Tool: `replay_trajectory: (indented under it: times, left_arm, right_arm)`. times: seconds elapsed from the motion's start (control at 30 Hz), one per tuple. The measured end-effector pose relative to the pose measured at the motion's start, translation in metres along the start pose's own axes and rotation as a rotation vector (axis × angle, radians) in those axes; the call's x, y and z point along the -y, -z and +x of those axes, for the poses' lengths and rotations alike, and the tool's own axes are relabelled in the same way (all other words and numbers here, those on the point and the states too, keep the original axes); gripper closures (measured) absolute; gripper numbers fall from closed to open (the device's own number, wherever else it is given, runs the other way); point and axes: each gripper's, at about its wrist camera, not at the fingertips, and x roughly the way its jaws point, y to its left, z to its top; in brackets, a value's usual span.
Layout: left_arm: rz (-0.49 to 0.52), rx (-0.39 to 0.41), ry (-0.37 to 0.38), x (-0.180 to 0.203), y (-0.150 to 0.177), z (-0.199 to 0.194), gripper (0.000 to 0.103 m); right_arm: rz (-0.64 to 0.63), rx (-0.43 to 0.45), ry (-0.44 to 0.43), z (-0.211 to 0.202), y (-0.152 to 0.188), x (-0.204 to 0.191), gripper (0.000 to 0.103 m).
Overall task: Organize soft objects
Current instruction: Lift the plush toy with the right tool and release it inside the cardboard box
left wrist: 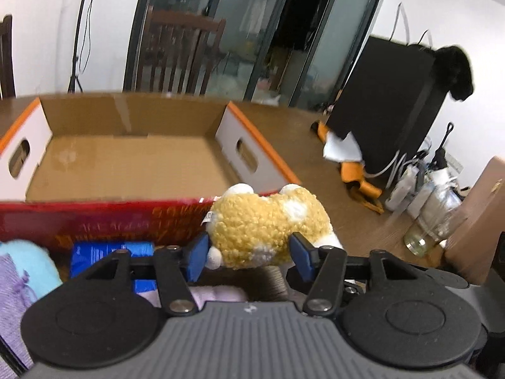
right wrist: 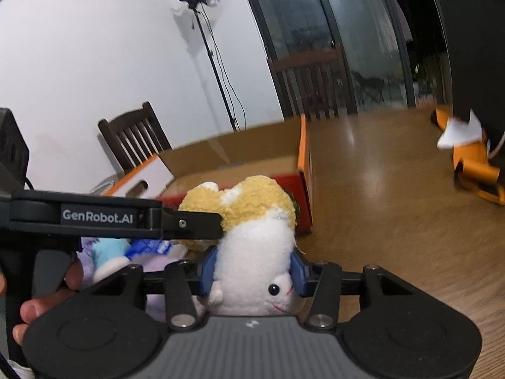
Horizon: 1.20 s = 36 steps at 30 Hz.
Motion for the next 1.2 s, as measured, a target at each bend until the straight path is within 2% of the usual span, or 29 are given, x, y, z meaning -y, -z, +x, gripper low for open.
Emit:
replay_trajectory:
  times: [0.1,0.4,0.6,0.77,0.87,0.93,1.03,1.2]
  left_arm:
    - [0.011,0.035,0.009,0.008,-0.002,-0.02,0.047]
    - [0.036,0.122,0.015,0.019,0.012,-0.086,0.047]
    - [0.031,0.154,0.029,0.006,-0.014,-0.084,0.047]
    - [-0.019,0.119,0.059,-0.025,-0.078,-0.033,0.047]
    - [-0.046,0.079,0.058,-0.051,-0.116,0.019,0.043]
    - [-0.074,0.022,0.072,-0.072,-0.137,0.065,0.042]
    - [-0.177,-0.078,0.068,-0.101,-0.155,0.123,0.042]
    - [-0.171,-0.114,0.028,-0.117,-0.163,0.173,0.042]
  right_arm:
    - [-0.01,0.031,-0.005,-0.017,-0.007,-0.009,0.057]
    - [-0.051,0.099,-0.031,-0.07,0.003,-0.047,0.057]
    - [-0.051,0.103,-0.051,-0.061,-0.021,-0.052,0.057]
    - [-0.037,0.063,-0.051,-0.008,-0.075,-0.034,0.057]
    - [-0.017,-0.006,-0.041,0.047,-0.114,-0.018,0.057]
    - [0.009,-0.059,-0.013,0.089,-0.135,-0.005,0.057]
    - [-0.005,-0.129,0.049,0.146,-0.154,0.01,0.058]
    - [-0.064,-0.206,0.134,0.208,-0.167,0.018,0.058]
